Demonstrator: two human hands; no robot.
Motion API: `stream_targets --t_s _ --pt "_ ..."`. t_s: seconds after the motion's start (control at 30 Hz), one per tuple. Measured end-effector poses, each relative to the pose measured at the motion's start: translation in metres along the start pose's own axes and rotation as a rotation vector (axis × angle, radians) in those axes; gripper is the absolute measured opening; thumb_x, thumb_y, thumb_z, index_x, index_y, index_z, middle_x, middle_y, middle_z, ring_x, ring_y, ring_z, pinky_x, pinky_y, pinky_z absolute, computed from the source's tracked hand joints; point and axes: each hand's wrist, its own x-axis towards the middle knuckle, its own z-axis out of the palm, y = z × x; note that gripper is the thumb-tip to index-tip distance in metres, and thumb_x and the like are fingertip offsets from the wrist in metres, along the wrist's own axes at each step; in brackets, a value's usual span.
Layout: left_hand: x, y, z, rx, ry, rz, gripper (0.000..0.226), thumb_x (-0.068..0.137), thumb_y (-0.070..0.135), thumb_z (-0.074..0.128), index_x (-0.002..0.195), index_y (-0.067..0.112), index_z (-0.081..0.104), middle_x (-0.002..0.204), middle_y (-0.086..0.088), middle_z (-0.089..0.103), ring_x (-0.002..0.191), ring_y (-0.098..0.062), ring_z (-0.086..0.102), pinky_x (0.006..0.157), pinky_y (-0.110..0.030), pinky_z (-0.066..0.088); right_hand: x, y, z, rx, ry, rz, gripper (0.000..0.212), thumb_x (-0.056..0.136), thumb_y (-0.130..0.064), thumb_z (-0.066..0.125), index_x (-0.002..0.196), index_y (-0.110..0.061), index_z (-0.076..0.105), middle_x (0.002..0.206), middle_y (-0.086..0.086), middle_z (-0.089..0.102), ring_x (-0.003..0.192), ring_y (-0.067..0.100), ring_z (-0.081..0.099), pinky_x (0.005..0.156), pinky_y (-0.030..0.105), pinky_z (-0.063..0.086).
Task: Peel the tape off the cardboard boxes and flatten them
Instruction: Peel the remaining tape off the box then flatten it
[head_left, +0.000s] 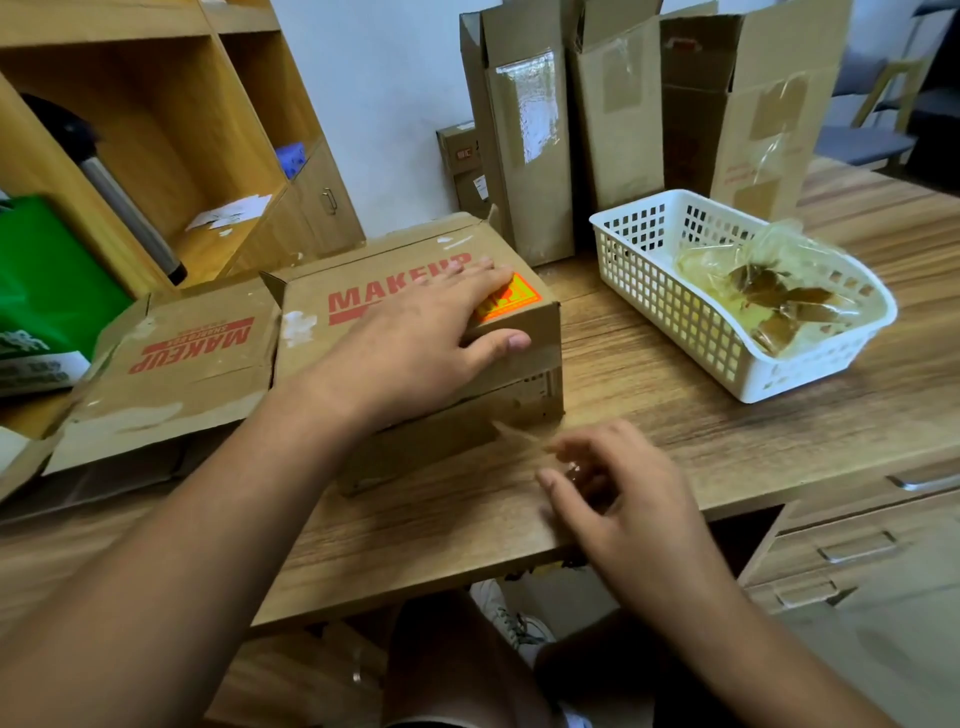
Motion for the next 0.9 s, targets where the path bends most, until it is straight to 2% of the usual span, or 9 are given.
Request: stream_targets --t_s 0.07,0.13,0.23,0.33,0.47,0.57,0.73,0.83,0.9 --pt "0.0 0.0 0.002 -0.02 0.037 -0.027 0.065 0.093 0.064 0.051 0.15 0.041 0.029 0.155 0.01 0.042 0.138 -0.015 0.043 0.104 -0.037 0.038 0.009 0.003 -0.01 0.025 0.042 0.029 0.02 0.084 -0.032 0.076 0.101 -0.033 0.065 0.098 -0.016 0.06 0.085 0.004 0.062 0.072 0.013 0.049" --pt "0.001 0.0 0.002 -0.036 0.05 -0.035 0.062 0.091 0.065 0.053 0.144 0.038 0.033 0.148 0.009 0.048 0.128 -0.016 0.05 0.095 -0.037 0.042 0.014 0.003 -0.015 0.056 0.043 0.051 0.022 0.081 -0.032 0.078 0.097 -0.034 0.063 0.097 -0.013 0.059 0.08 0.009 0.062 0.067 0.011 0.046" --pt "-0.001 0.0 -0.001 0.001 0.027 -0.019 0.065 0.091 0.066 0.052 0.147 0.039 0.032 0.155 0.012 0.041 0.135 -0.015 0.045 0.102 -0.04 0.041 0.023 0.006 -0.018 0.059 0.046 0.098 0.02 0.085 -0.025 0.078 0.095 -0.031 0.062 0.085 -0.013 0.061 0.071 0.009 0.06 0.062 0.012 0.042" --pt "-0.006 -0.002 -0.006 0.085 -0.021 0.008 0.074 0.092 0.069 0.046 0.156 0.042 0.022 0.165 0.019 0.018 0.149 -0.009 0.023 0.114 -0.04 0.032 0.033 0.009 -0.022 0.061 0.036 0.143 0.017 0.091 -0.021 0.071 0.094 -0.032 0.059 0.088 -0.019 0.066 0.077 0.003 0.062 0.067 0.016 0.045" --pt "-0.013 -0.008 -0.013 0.061 -0.078 0.007 0.072 0.093 0.068 0.044 0.157 0.049 0.014 0.164 0.027 0.012 0.149 -0.007 0.021 0.116 -0.043 0.033 0.044 0.005 -0.036 0.122 -0.018 0.17 0.028 0.093 -0.02 0.068 0.102 -0.039 0.048 0.083 -0.011 0.069 0.081 0.008 0.068 0.077 0.034 0.052" --pt "-0.017 -0.014 -0.011 0.023 -0.061 0.018 0.071 0.094 0.067 0.045 0.156 0.052 0.013 0.162 0.029 0.014 0.148 -0.006 0.025 0.115 -0.042 0.035 0.057 -0.005 -0.058 0.026 -0.018 0.088 0.023 0.094 -0.02 0.068 0.099 -0.038 0.054 0.089 -0.022 0.064 0.075 0.001 0.062 0.069 0.015 0.045" --pt "-0.02 -0.013 -0.005 0.05 -0.02 0.024 0.074 0.092 0.068 0.045 0.156 0.052 0.01 0.163 0.026 0.015 0.148 -0.007 0.026 0.113 -0.038 0.034 0.087 -0.021 -0.112 -0.273 0.043 -0.013 0.01 0.089 -0.022 0.072 0.093 -0.031 0.069 0.105 -0.008 0.051 0.084 0.0 0.054 0.071 -0.002 0.036" --pt "-0.02 -0.014 -0.004 0.052 -0.025 0.018 0.076 0.089 0.072 0.042 0.155 0.053 0.007 0.163 0.026 0.014 0.148 -0.006 0.024 0.116 -0.038 0.033 0.105 -0.028 -0.142 -0.368 0.019 -0.018 0.009 0.092 -0.03 0.066 0.099 -0.032 0.071 0.102 -0.004 0.051 0.083 0.007 0.054 0.072 0.004 0.038" --pt "-0.021 -0.015 -0.005 0.06 -0.035 0.014 0.078 0.086 0.075 0.036 0.154 0.054 0.005 0.163 0.028 0.013 0.149 -0.006 0.023 0.117 -0.042 0.034 0.117 -0.026 -0.157 -0.366 -0.032 0.051 0.013 0.095 -0.034 0.061 0.103 -0.033 0.072 0.102 -0.006 0.053 0.088 0.007 0.055 0.078 0.02 0.045"
